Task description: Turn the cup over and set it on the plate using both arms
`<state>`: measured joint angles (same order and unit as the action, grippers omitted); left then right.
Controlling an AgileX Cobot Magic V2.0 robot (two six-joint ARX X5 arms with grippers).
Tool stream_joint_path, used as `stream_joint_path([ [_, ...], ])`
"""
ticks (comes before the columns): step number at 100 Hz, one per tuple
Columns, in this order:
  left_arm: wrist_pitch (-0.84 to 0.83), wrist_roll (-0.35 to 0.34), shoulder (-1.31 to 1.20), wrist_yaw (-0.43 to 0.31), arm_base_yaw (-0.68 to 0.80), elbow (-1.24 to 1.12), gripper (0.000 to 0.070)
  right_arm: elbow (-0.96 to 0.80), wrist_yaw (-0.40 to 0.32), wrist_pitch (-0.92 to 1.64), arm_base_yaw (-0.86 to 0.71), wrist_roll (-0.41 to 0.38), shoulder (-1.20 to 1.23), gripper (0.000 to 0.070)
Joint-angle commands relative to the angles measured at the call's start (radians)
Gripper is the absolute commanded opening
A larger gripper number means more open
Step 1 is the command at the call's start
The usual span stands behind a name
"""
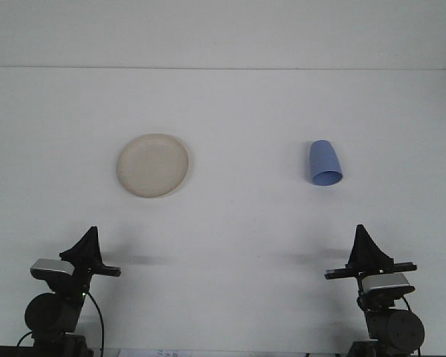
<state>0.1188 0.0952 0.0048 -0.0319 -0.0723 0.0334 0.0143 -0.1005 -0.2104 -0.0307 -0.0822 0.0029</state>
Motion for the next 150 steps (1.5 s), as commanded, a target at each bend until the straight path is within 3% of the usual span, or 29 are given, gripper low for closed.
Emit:
stream_joint_path([
  [1,0.011,0.003,-0.001,0.002,0.000,-0.018,0.0016,-0.002,0.003,-0.006,0.002,0.002,-0.002,0.0000],
  [33,0.011,0.003,-0.001,0.002,0.000,-0.018,0.0016,0.060,0.002,0.031,0.002,-0.034,0.005,0.0000],
  [78,0.011,0.003,-0.001,0.002,0.000,-0.018,0.0016,0.646,0.022,0.578,0.002,0.011,0.515,0.0000],
  [102,0.011,0.003,-0.001,0.002,0.000,-0.018,0.0016,0.803,0.022,0.566,0.002,0.007,0.726,0.0001],
  [109,0.011,0.003,-0.001,0.002,0.000,-0.018,0.0016,0.803,0.024,0.547,0.002,0.008,0.758,0.0059],
  [131,0.011,0.003,-0.001,0.002,0.000,-0.018,0.0016,0.803,0.102,0.546,0.002,0.019,0.877,0.0437],
  [139,0.011,0.003,-0.001,0.002,0.000,-0.018,0.0016,0.803,0.112,0.540,0.002,0.036,0.923,0.0495],
  [150,0.011,0.003,-0.001,0.002,0.000,-0.018,0.0016,0.800,0.141,0.520,0.003,0.055,0.991,0.0496],
])
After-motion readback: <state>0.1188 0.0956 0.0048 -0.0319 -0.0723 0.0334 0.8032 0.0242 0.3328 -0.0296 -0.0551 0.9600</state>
